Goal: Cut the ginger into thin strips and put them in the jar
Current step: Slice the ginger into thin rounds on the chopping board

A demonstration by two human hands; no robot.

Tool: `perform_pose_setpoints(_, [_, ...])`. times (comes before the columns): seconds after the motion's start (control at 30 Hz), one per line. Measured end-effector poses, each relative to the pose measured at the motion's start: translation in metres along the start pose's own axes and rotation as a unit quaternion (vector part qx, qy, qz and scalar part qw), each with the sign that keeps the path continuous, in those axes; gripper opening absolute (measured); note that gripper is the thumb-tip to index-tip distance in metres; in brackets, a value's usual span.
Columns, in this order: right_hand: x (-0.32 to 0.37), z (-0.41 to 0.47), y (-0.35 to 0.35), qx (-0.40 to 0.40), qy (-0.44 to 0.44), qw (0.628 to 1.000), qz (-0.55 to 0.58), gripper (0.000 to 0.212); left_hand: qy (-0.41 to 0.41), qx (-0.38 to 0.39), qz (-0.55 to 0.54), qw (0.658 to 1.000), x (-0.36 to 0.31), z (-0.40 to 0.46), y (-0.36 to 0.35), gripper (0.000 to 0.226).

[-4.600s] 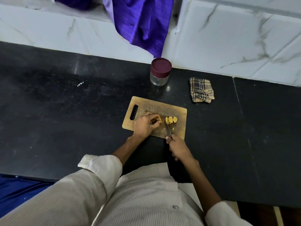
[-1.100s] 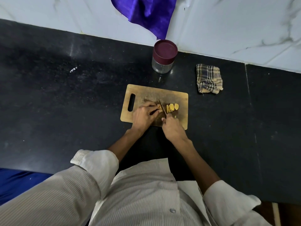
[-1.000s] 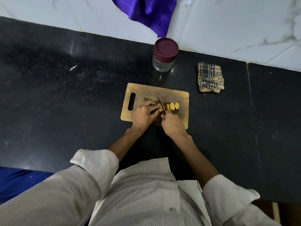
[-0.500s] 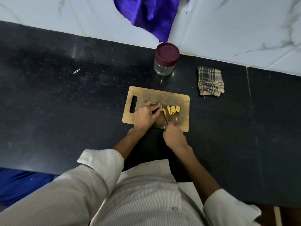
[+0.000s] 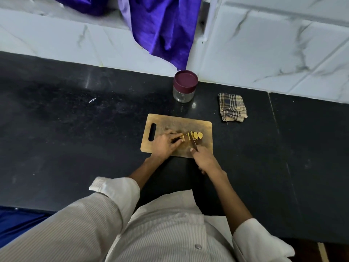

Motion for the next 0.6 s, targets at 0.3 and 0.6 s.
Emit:
perform_pose_setpoints(0.3, [-0.015, -0.009, -0.004, -0.005, 0.042, 0.999, 0.029, 0.022, -0.004, -0.028, 0.013, 1.000, -0.002, -0.005, -0.001, 0.029])
perform_pose_setpoints(0.6, [-0.004, -0.014, -0.017, -0.029, 0.088, 0.995, -0.038, 0.025, -0.004, -0.044, 0.004, 0.999, -0.003, -0.005, -0.003, 0.029])
Point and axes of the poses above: each hand's wrist, its own z-axis towards the middle knuckle, its own y-axis out of the back of the hand, x = y × z, the point moved 1 cm from there along z, towards the middle knuckle, and after that the axes turned 15 degrees about z, right-handed, at the moved point
